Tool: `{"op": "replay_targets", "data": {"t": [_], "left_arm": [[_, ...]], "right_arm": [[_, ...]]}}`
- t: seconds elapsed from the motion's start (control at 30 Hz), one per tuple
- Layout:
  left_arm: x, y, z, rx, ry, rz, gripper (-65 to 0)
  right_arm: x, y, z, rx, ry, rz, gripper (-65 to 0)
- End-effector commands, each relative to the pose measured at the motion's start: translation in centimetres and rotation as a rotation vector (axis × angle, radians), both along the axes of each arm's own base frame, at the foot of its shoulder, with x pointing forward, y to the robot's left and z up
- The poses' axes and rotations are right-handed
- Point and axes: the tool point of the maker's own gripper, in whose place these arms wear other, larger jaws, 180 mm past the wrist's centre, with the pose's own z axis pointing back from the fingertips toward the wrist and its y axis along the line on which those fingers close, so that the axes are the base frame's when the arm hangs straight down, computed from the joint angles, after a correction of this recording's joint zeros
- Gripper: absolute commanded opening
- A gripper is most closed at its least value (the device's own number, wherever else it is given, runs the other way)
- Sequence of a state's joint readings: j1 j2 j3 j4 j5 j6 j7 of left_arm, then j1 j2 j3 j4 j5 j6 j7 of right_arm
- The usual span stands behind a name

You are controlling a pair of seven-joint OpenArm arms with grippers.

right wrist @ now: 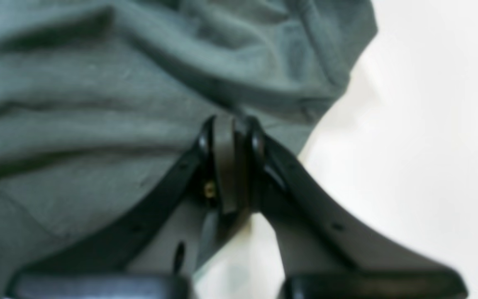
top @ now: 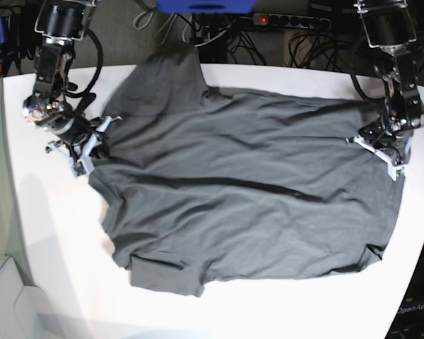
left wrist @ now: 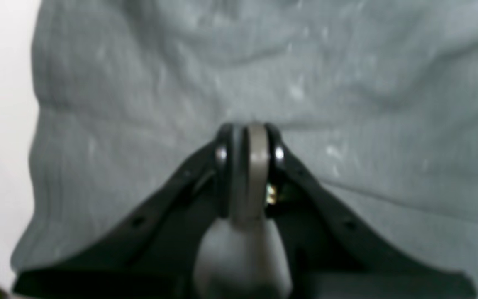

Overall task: Layout the t-shirt on the table in an organized manner, then fold the t-shirt properly
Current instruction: 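Pull both grippers apart holding the shirt shoulders to stretch it, then move both grippers inward and regrasp the shirt fabric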

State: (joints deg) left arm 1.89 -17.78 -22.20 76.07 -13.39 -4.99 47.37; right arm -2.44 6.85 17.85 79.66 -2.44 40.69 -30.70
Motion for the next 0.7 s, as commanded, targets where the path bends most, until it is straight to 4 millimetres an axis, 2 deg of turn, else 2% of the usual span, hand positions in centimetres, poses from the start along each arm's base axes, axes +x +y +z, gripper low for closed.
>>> {"op": "replay_targets", "data": {"t": [0.0,0.2,0.43,0.53,0.6,0.67], "left_arm": [[-0.8,0.7,-0.8,0.009,0.048,0.011,-58.6],[-0.6,1.0,-1.3,0.005,0.043,0.023,-58.6],[-0.6,0.8,-1.2,-0.002,0.038,0.020,-58.6],[0.1,0.5,-0.1,0.010,0.003,0.006,-58.6],[0.4,-0.3,0.5,0.005,-0.023,-0.005,-58.6],[1.3,-0.9,2.0,0.014,-0.071,-0.021,-58.6]], "right_arm": [[-2.9,-2.8,-2.3,-0.121,0.152,-0.021,-61.5],[-2.8,-6.0,-1.5,-0.155,0.143,-0.076,-61.5],[-4.2,-6.8,-2.0,-0.171,0.171,-0.081,-61.5],[-4.5,-6.6,-2.0,-0.171,0.170,-0.079,-61.5],[-4.1,-6.6,-1.3,-0.176,0.148,-0.077,-61.5],[-3.4,-6.5,-0.2,-0.188,0.113,-0.073,-61.5]]}}
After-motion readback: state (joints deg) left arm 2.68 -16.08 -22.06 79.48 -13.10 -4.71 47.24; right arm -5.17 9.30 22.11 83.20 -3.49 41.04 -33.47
